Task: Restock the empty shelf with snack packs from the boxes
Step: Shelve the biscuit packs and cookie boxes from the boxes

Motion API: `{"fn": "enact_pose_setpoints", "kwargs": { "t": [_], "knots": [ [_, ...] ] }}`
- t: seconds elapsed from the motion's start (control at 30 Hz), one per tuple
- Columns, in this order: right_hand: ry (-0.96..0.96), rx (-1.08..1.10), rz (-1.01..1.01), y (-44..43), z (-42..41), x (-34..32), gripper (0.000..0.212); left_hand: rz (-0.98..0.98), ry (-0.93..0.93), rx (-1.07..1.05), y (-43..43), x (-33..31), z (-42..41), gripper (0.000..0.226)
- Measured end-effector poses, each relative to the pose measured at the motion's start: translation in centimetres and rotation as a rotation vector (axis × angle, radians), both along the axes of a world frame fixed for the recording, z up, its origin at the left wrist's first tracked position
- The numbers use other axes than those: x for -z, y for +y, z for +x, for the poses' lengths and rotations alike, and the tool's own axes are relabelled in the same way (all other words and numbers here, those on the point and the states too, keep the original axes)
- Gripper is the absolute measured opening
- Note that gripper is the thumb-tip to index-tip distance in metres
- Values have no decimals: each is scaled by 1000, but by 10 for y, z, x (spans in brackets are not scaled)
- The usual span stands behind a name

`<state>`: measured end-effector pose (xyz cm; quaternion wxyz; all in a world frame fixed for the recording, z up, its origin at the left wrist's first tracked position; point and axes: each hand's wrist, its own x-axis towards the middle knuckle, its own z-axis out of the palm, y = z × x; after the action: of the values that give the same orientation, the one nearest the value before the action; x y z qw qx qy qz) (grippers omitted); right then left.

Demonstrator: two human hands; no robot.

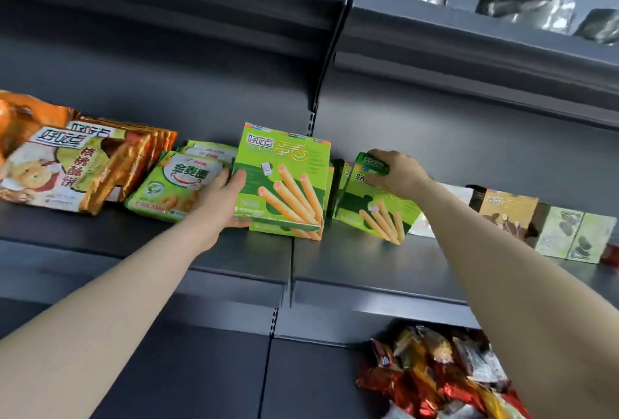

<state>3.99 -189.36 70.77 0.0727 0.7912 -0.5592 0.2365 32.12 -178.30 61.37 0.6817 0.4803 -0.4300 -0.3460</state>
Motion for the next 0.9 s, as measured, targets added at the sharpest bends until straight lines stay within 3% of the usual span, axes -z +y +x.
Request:
{"fn": "enact_pose_setpoints", "kwargs": {
  "t": [0.13, 0.27, 0.33, 0.4, 0.47, 0.5, 0.57, 0.63, 0.7, 0.8, 0.9],
  "knots": [
    [171, -52, 10, -40, 0, 21, 55, 4, -51, -66, -3, 4, -16, 25],
    [81, -81, -109, -53, -8, 36, 61, -8, -103, -97, 3, 7, -32, 26],
    [-134, -152, -218, -53, -16, 39, 51, -30, -118, -99, 6, 8, -40, 24],
    [-503, -270, -162, -40, -20, 40, 31, -55, -108, -97, 9, 6, -50, 23],
    [-851, -447, 175, -16, -22, 38, 39, -65, -124, -86, 9, 4, -64, 24],
    [-917, -519, 353, -8, -24, 37, 49, -72, -134, -77, 7, 3, -71, 25],
    [-888, -597, 576, 3, -32, 40, 57, -88, -160, -43, 3, 1, -91, 27],
    [-843, -616, 641, 7, -43, 48, 43, -95, -183, -16, -4, 2, -109, 30],
    [-885, -615, 641, 6, -62, 56, 31, -87, -247, -26, -12, 8, -124, 33],
    [-914, -558, 556, -2, -93, 67, 38, -2, -416, 4, -31, 26, -136, 42],
    [-885, -453, 436, -11, -113, 78, 40, 79, -433, 73, -36, 34, -151, 44]
  ]
}}
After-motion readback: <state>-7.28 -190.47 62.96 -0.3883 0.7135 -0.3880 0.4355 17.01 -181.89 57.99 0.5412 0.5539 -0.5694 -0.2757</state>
